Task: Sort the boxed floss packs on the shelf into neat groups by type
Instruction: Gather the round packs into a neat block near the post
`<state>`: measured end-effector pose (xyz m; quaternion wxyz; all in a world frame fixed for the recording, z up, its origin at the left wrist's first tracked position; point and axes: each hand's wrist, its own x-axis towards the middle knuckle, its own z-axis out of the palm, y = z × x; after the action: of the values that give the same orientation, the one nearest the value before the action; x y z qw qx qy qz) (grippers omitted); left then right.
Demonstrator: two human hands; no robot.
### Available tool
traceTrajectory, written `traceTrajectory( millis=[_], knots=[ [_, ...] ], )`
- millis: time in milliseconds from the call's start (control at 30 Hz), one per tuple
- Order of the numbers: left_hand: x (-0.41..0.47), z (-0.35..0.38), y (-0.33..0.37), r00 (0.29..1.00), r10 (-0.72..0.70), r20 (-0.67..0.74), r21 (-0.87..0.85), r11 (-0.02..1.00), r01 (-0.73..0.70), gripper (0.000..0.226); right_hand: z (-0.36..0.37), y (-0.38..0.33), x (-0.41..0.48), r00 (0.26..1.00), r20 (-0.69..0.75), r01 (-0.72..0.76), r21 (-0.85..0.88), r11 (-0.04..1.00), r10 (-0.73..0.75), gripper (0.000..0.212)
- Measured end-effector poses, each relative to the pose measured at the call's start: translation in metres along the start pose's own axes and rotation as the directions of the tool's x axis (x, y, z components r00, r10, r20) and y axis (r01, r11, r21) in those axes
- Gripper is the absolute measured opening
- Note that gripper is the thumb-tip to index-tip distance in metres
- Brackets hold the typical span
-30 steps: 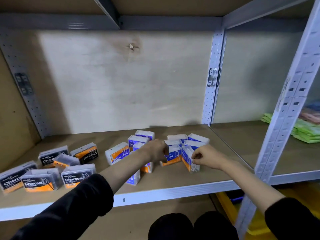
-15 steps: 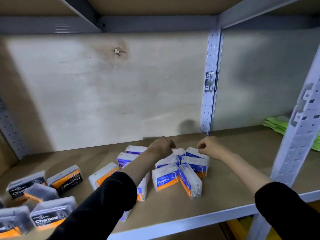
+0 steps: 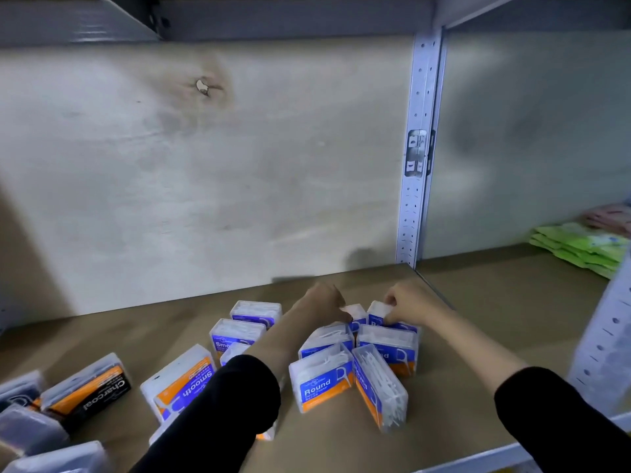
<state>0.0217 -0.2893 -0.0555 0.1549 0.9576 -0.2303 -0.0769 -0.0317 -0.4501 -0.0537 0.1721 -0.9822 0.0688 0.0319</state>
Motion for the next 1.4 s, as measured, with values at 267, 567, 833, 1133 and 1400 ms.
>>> traceTrajectory(
  millis=[267,567,833,1133,1400],
  knots=[
    [0.009,-0.003,-0.010,0.998,0.059,0.025,0.124,0.990,-0.061,0.043,-0.006,0.010,0.008,0.998,0.003,0.068,-0.071,0.995,-0.068,0.042],
    [0.000,-0.002,-0.031,0.987,0.151,0.048,0.242,0.957,-0.158,0.045,-0.002,0.025,-0.001,0.997,-0.048,0.053,-0.137,0.989,-0.060,0.048],
    [0.005,0.002,-0.034,0.995,0.099,-0.016,0.201,0.975,-0.093,0.042,0.004,0.017,0.004,0.992,-0.103,0.062,-0.155,0.986,-0.078,0.046],
    [0.001,0.007,-0.037,0.995,0.091,-0.028,0.187,0.979,-0.084,0.041,0.009,0.011,0.014,0.989,-0.115,0.077,-0.096,0.992,-0.088,0.045],
    [-0.001,0.011,-0.034,0.995,0.074,-0.064,0.164,0.984,-0.063,0.040,0.011,0.007,0.015,0.987,-0.096,0.118,-0.100,0.988,-0.127,0.044]
  ],
)
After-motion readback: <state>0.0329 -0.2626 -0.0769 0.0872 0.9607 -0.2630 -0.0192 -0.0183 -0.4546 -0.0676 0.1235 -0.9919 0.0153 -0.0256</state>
